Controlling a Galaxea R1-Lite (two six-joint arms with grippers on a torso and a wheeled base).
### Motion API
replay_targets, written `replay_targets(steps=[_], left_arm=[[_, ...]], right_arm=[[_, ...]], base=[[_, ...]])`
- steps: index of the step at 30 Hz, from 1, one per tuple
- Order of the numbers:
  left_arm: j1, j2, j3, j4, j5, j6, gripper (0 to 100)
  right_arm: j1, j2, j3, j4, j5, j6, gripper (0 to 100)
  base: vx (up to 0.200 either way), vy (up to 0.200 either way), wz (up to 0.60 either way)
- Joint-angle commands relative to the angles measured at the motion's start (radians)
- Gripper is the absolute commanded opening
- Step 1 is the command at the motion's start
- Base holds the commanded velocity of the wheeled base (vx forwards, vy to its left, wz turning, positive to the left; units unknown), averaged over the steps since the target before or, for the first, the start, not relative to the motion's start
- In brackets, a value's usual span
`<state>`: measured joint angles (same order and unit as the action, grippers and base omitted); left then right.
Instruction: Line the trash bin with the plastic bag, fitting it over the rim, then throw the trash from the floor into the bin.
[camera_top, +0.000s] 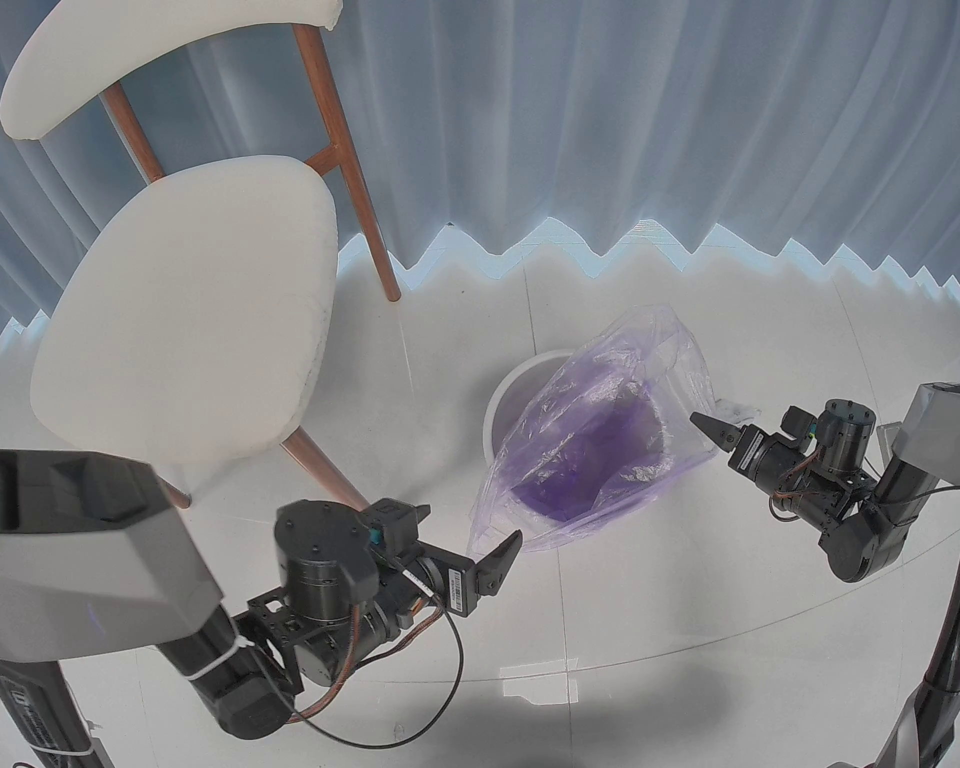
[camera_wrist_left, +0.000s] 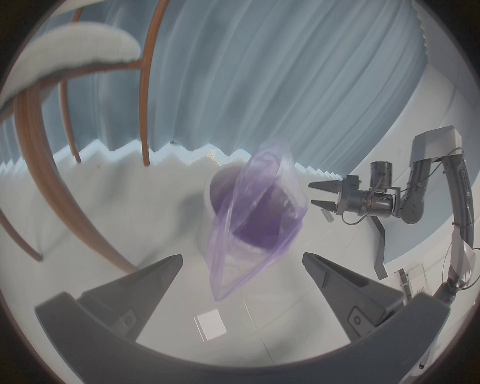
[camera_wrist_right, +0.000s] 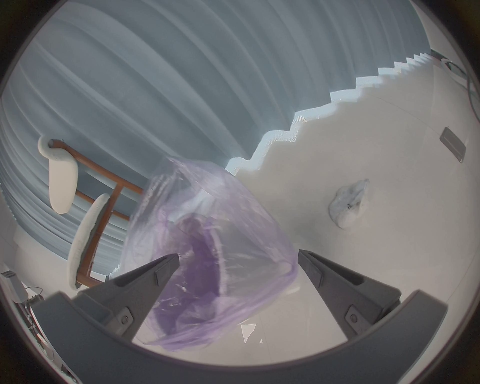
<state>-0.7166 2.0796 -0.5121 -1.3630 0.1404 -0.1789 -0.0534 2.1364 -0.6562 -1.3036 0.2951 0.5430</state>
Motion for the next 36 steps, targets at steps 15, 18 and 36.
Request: replay_targets(steps=[15,18,36], left_arm=[[-0.027,-0.323,0.027,-0.151,-0.055,-0.011,100],[-0.03,-0.377,0.05,-0.14,-0.122,-0.027,100],[-0.003,-0.383,0.067,-0.133,-0.186,-0.076,100]], right_arm=[[0.133,-0.446,0.128,0.287,0.01,0.0,100],[0.138,-0.451,0.122,0.287,0.009,-0.001,100],[0.251,-0.454,0.155,0.282,-0.03,0.002,100]], base=[[0.2,0.0,0.0],[0.2,0.0,0.0],[0.0,-0.2,0.0]])
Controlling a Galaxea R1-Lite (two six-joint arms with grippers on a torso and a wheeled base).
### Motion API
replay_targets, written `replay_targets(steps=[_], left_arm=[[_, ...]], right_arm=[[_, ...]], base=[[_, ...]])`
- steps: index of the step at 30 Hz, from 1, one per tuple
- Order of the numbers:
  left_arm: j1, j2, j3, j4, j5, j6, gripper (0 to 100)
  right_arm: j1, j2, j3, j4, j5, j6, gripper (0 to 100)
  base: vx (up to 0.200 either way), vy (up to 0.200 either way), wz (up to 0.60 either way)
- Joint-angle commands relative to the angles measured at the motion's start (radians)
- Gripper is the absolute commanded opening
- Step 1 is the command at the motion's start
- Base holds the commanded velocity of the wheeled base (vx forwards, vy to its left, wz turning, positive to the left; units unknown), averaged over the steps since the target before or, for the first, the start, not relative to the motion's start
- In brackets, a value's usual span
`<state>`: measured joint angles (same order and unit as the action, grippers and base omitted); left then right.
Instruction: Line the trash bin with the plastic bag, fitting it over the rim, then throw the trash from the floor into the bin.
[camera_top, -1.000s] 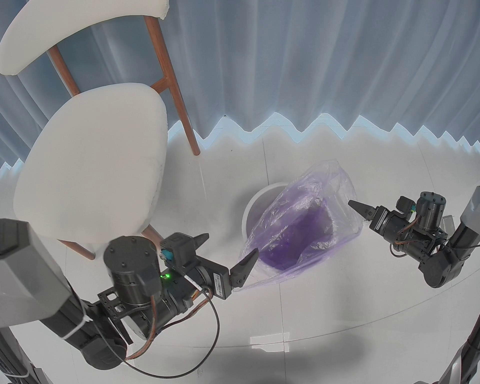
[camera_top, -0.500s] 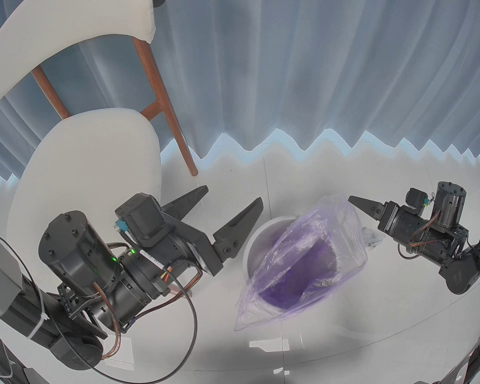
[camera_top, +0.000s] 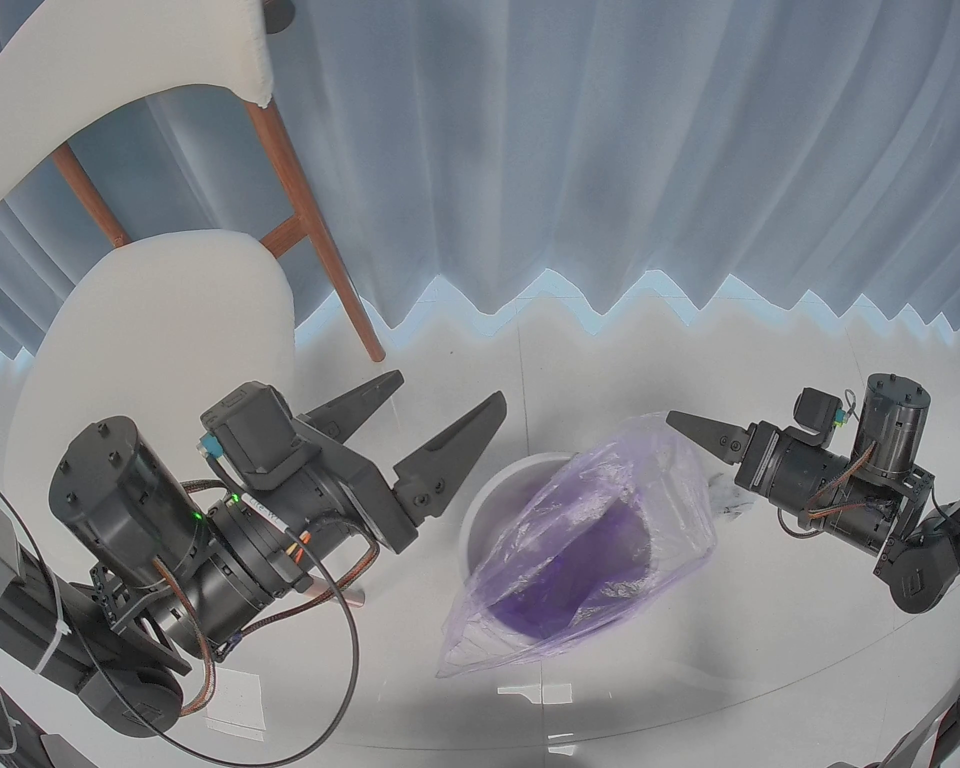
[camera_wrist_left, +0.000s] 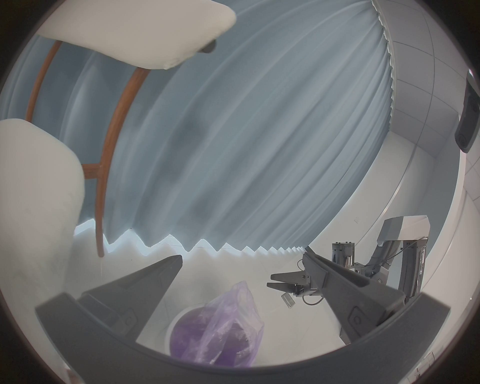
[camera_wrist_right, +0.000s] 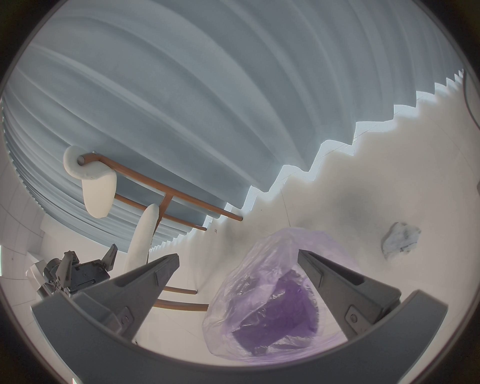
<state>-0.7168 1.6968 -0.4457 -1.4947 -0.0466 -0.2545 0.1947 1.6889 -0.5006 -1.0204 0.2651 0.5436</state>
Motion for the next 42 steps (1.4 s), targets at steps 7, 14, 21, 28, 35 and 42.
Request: replay_targets(steps=[7,14,21,28,35,42], left_arm=[[-0.006,-0.003,-0.008,-0.009,0.001,-0.011,100],[0.01,0.011,-0.139,-0.009,-0.018,-0.316,100],[-0.016,-0.003,-0.125,-0.001,-0.084,-0.476,100],[-0.021,0.009,-0.042,0.086,-0.076,-0.295,100],[-0.013,0.057,-0.002,-0.002,-0.081,0.026,100],[0.115,-0.006,-0.149,0.277,-0.151,0.205,100]], right_arm=[[0.0,-0.023,-0.001,-0.001,0.0,0.001,100],[-0.001,-0.032,-0.003,-0.004,0.0,0.001,100],[-0.006,-0.052,-0.001,-0.003,0.0,0.001,100],[-0.008,-0.054,0.002,-0.003,0.0,0.001,100],[-0.015,-0.077,0.001,-0.003,0.0,0.001,100],[-0.021,-0.089,0.001,0.002,0.002,0.001,100]], base=[[0.0,-0.2,0.0],[0.0,-0.057,0.0],[0.0,0.0,0.0],[0.0,0.0,0.0],[0.0,0.0,0.0],[0.0,0.0,0.0]])
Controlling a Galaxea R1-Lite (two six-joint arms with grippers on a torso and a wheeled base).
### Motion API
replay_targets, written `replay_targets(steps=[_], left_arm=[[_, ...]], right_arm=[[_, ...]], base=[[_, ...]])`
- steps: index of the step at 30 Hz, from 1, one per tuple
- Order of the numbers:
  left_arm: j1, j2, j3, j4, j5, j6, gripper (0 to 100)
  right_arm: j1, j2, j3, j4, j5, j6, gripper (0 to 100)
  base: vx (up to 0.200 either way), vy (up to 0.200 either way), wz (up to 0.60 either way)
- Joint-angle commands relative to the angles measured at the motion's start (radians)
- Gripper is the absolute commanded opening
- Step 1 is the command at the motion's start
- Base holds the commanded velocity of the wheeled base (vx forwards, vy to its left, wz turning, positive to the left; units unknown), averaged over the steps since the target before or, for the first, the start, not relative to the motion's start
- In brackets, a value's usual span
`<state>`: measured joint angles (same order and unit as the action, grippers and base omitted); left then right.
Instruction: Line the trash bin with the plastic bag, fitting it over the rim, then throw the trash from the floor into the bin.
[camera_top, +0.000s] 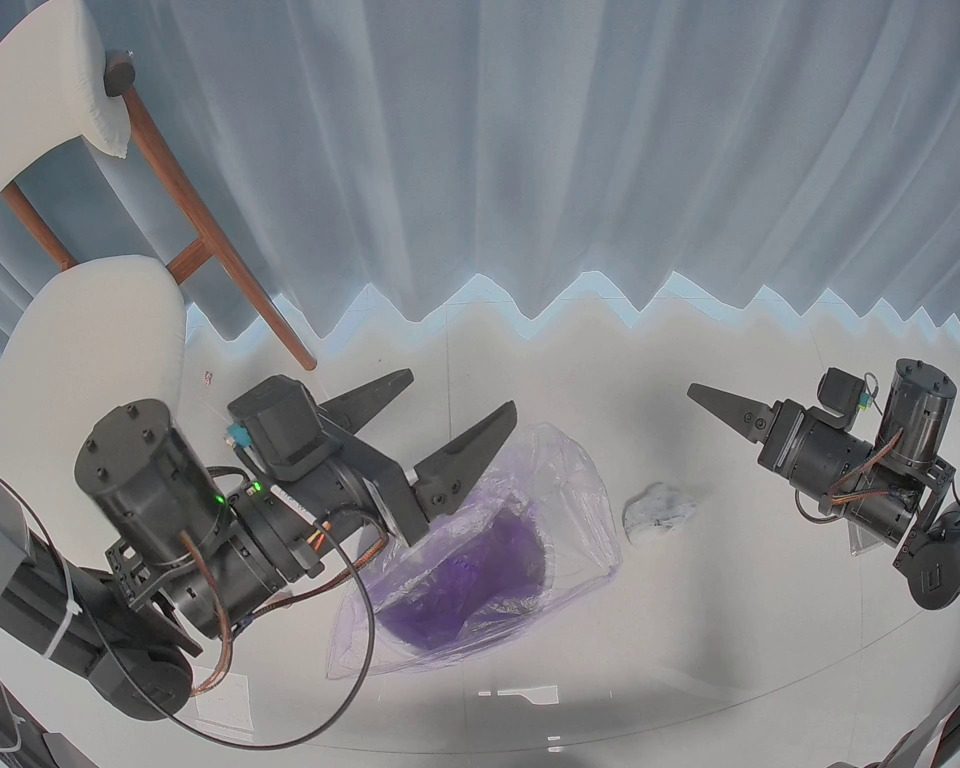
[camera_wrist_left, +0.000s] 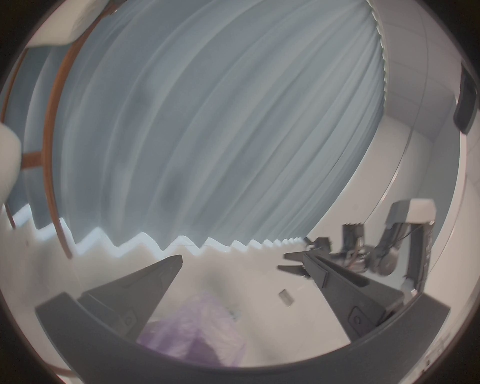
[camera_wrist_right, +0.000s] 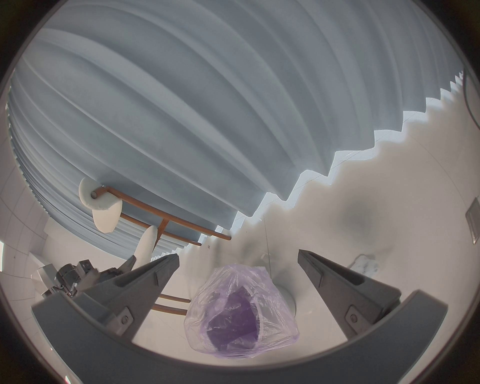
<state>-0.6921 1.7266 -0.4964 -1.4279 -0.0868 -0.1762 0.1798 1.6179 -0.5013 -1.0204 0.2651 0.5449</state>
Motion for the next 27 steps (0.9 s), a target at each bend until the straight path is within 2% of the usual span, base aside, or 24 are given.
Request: replay_targets(steps=[1,2,6,7,8,9,10,11,15,16,20,23,27], left_arm=[[0.1,-0.056,-0.131,0.3,-0.151,0.145,100],[0.105,-0.076,-0.179,0.414,-0.174,0.152,100],[0.106,-0.156,-0.361,0.897,-0.172,0.195,100],[0.106,-0.156,-0.361,0.897,-0.172,0.195,100],[0.117,-0.194,-0.441,1.161,-0.172,0.253,100],[0.12,-0.2,-0.465,1.227,-0.172,0.267,100],[0.135,-0.205,-0.511,1.363,-0.174,0.29,100],[0.144,-0.203,-0.527,1.411,-0.177,0.299,100],[0.187,-0.174,-0.525,1.442,-0.179,0.33,100],[0.233,-0.119,-0.522,1.44,-0.179,0.379,100],[0.301,-0.067,-0.51,1.426,-0.179,0.478,100],[0.302,-0.065,-0.473,1.408,-0.208,0.521,100],[0.296,-0.028,-0.427,1.371,-0.18,0.535,100]], right_arm=[[-0.006,-0.018,0.001,0.002,0.002,0.0,100],[-0.006,-0.018,0.0,0.002,0.002,0.0,100],[-0.006,-0.019,-0.002,0.002,0.002,0.0,100],[-0.006,-0.019,-0.002,0.002,0.002,0.0,100],[-0.006,-0.019,0.001,0.0,0.002,0.0,100],[-0.006,-0.019,0.003,0.0,0.002,0.0,100],[-0.006,-0.021,0.003,0.002,0.002,0.0,100],[-0.006,-0.021,0.003,0.003,0.002,0.0,100],[-0.005,-0.023,0.003,0.003,0.002,0.0,100],[-0.005,-0.026,0.003,0.003,0.002,0.0,100],[-0.005,-0.042,0.003,0.006,0.002,-0.002,100],[-0.005,-0.055,0.003,0.006,0.002,-0.002,100],[-0.002,-0.072,0.009,0.006,0.002,-0.003,100]], base=[[0.0,0.0,0.0],[0.0,0.0,0.0],[0.0,0.0,0.0],[0.0,0.0,0.0],[0.0,0.0,0.0],[0.0,0.0,0.0],[0.0,0.0,0.0],[0.0,0.0,0.0],[0.0,0.0,0.0],[0.0,0.0,0.0],[0.0,0.0,0.0],[0.0,0.0,0.0],[0.0,0.0,0.0]])
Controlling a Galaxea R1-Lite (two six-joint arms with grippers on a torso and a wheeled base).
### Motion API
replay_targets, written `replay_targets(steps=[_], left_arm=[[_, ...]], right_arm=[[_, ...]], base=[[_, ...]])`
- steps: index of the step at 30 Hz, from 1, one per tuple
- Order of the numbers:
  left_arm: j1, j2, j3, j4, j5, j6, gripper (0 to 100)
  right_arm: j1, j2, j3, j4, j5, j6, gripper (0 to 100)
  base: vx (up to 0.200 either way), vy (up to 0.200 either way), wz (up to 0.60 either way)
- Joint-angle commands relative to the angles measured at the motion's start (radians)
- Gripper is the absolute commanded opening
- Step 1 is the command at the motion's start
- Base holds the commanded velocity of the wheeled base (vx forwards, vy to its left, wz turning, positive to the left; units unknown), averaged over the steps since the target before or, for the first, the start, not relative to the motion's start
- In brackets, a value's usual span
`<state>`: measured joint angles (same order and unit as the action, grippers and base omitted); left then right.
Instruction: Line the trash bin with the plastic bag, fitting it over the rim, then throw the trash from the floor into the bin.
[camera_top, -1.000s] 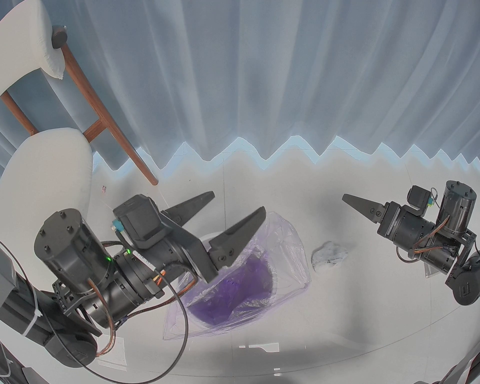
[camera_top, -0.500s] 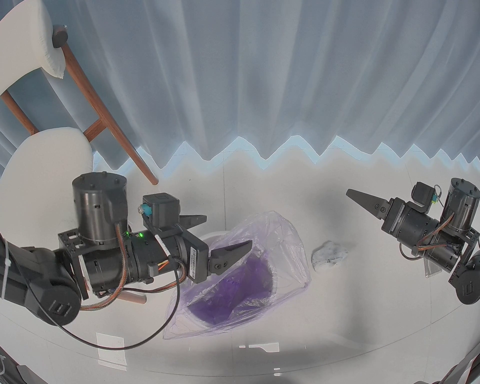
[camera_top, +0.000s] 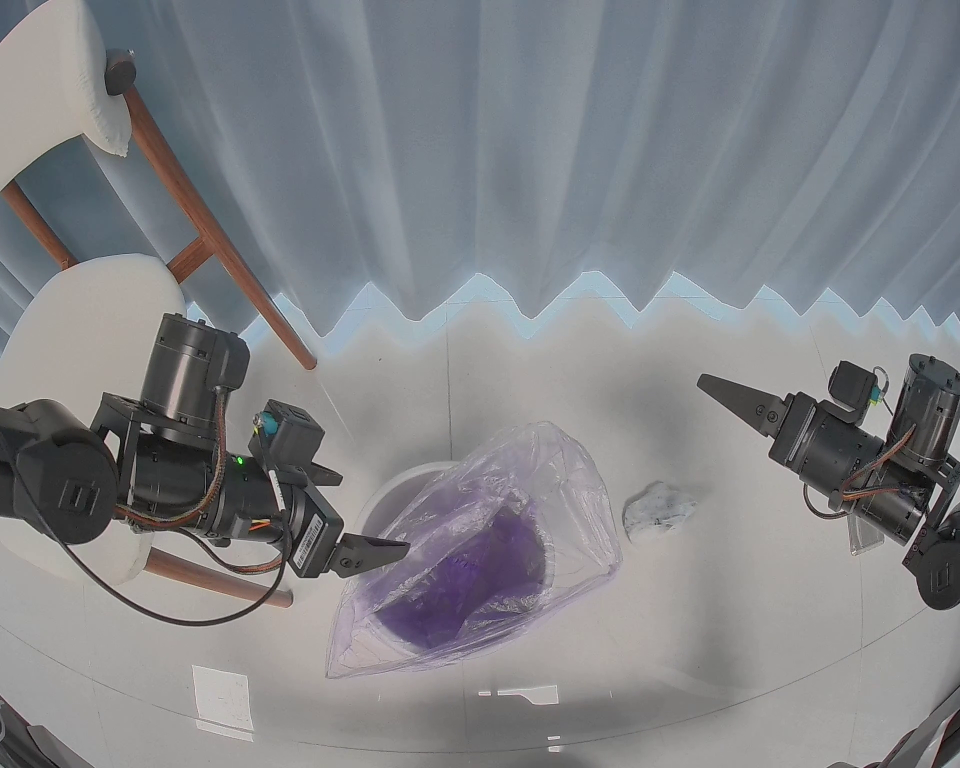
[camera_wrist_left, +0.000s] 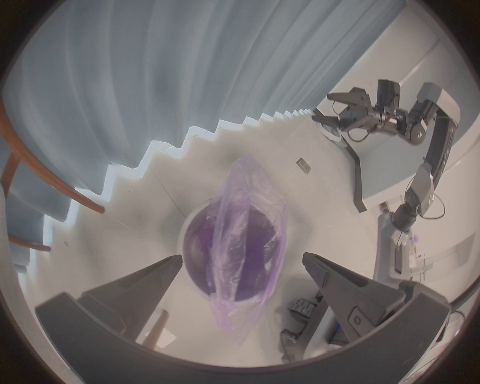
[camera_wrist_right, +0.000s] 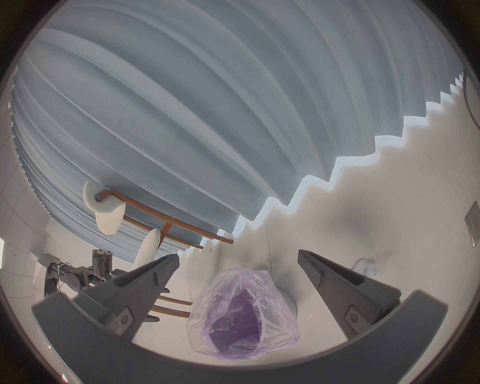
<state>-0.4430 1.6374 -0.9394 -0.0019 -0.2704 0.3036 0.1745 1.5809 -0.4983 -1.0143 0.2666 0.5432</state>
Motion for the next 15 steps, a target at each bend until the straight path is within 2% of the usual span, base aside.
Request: replay_targets(steps=[1,9,15], left_arm=[[0.047,0.081,0.021,-0.073,0.013,0.055,100],[0.035,0.216,0.027,-0.198,0.057,0.046,100],[0.023,0.268,0.036,-0.227,0.06,0.04,100]], right_arm=[[0.005,-0.044,0.004,0.002,0.0,-0.002,100],[-0.003,-0.09,-0.005,0.006,0.002,-0.002,100],[-0.003,-0.09,0.003,0.005,0.003,-0.002,100]], base=[[0.0,0.0,0.0],[0.0,0.0,0.0],[0.0,0.0,0.0]])
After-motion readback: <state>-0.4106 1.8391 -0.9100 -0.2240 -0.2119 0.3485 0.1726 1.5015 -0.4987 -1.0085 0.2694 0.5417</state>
